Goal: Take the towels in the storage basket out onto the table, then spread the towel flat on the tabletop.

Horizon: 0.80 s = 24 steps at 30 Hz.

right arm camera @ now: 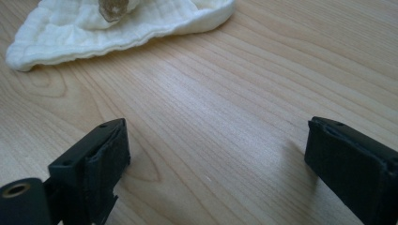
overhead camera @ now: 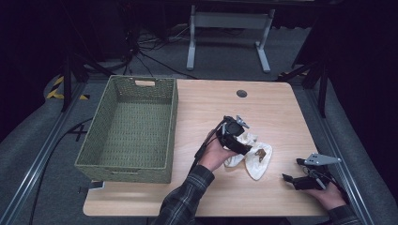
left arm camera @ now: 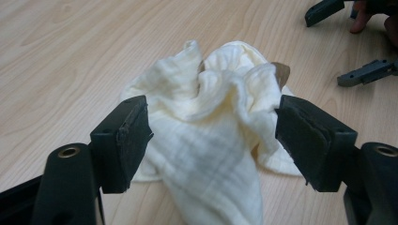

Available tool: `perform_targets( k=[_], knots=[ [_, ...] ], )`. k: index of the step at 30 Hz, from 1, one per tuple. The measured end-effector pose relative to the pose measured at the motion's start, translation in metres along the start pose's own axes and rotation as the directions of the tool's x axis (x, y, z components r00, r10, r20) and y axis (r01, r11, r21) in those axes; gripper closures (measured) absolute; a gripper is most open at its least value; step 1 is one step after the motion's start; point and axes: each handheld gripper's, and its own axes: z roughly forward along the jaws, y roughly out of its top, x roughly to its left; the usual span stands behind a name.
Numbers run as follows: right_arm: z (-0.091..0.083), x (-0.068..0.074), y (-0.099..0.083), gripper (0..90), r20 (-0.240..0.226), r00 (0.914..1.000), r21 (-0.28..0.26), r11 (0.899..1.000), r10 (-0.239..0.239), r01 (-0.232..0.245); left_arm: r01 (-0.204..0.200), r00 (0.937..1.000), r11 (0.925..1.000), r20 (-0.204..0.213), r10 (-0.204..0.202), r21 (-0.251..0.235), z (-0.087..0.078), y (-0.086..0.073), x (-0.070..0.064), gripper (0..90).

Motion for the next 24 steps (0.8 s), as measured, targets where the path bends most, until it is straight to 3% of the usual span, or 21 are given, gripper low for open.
perform_targets(
  k=[5,7,9,15,24],
  knots=[
    [-0.002,0.000,0.002,12.8,-0.008,1.0000,0.009,1.000,-0.002,0.002,0.021,0.9996,0.9996,-0.020,-0.021,-0.018,-0.014,-0.015,0.004,29.5],
    [-0.004,-0.001,0.003,16.2,-0.032,0.9995,0.005,1.000,0.002,-0.001,0.032,0.9989,0.9990,-0.032,-0.033,-0.031,-0.018,-0.022,0.006,31.0],
    [-0.006,-0.001,0.006,16.9,-0.011,0.9999,0.004,1.000,-0.003,0.003,0.039,0.9987,0.9985,-0.031,-0.041,-0.038,-0.020,-0.029,0.007,32.0],
    [-0.007,-0.003,0.017,20.5,-0.004,1.0000,-0.029,1.000,0.000,0.000,0.054,0.9977,0.9978,-0.038,-0.056,-0.038,-0.021,-0.042,0.005,34.4],
    [0.001,-0.005,0.041,30.7,-0.051,0.9987,-0.044,0.999,0.006,-0.008,0.059,0.9977,0.9973,-0.032,-0.060,-0.045,-0.017,-0.054,0.005,38.5]
  ],
)
